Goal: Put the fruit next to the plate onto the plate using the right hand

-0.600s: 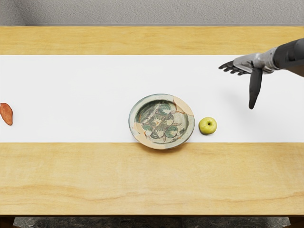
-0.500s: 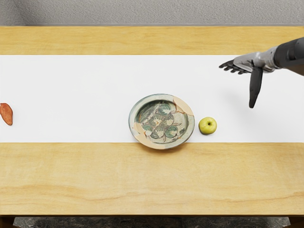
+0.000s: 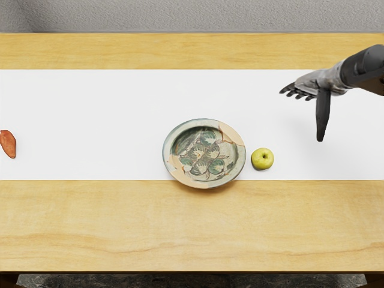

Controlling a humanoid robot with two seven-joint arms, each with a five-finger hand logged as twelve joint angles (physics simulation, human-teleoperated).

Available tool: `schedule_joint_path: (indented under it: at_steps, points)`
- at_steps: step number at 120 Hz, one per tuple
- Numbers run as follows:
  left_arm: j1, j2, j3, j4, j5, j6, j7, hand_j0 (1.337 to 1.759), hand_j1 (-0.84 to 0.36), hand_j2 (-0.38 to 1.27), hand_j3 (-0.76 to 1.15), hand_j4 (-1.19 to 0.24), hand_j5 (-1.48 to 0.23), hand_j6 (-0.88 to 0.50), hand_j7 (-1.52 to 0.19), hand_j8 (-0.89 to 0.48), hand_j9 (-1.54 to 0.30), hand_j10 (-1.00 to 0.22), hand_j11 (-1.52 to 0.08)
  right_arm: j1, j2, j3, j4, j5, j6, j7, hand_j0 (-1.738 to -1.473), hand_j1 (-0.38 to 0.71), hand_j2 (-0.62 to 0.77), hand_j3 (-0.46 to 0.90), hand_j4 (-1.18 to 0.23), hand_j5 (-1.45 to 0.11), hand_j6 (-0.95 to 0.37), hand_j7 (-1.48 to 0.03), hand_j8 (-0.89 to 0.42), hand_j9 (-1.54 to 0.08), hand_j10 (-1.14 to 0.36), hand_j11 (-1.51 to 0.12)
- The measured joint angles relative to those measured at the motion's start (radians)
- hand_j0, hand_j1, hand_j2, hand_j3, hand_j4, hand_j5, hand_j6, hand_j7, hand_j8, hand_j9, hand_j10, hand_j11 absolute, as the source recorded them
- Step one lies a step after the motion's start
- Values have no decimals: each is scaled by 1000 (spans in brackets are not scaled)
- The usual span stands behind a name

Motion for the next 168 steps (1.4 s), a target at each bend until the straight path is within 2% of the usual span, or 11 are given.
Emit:
schedule_joint_path:
  at_steps: [24, 40, 73, 109, 141, 168]
  points:
    - [0, 0, 0, 0, 0, 0, 0, 1658, 339, 2, 0, -9, -11, -9, -11, -9, -11, -9, -11, -25, -116, -10, 305, -23, -64, -6, -1658, -349, 0, 0, -3, 0, -5, 0, -4, 0, -3, 0]
    - [0, 0, 0, 0, 0, 0, 0, 1658, 339, 2, 0, -9, -11, -9, -11, -9, -11, -9, -11, -55, -140, -4, 398, -55, -139, -7, -1658, -349, 0, 0, -4, -1, -5, 0, -4, 0, -3, 0]
    - [-1, 0, 0, 0, 0, 0, 0, 1658, 339, 2, 0, -9, -11, -9, -11, -9, -11, -9, -11, -224, -86, 0, 457, -264, -453, -7, -1658, -349, 1, 0, -4, -1, -6, 0, -4, 0, -3, 0]
    - [-1, 0, 0, 0, 0, 0, 0, 1658, 339, 2, 0, -9, -11, -9, -11, -9, -11, -9, -11, -357, -53, -1, 494, -401, -628, -7, -1658, -337, 0, 0, -14, -14, -16, -13, -15, -14, -14, -14]
    - [-1, 0, 0, 0, 0, 0, 0, 1658, 339, 2, 0, -9, -11, -9, -11, -9, -11, -9, -11, -396, -21, -1, 497, -444, -687, -7, -1658, -249, -15, 0, -89, -111, -91, -110, -89, -110, -88, -110]
    - [0, 0, 0, 0, 0, 0, 0, 1658, 339, 2, 0, -9, -11, -9, -11, -9, -11, -8, -11, -420, 3, -7, 498, -513, -737, -7, -1658, -233, -17, 0, -103, -129, -105, -128, -103, -129, -102, -129]
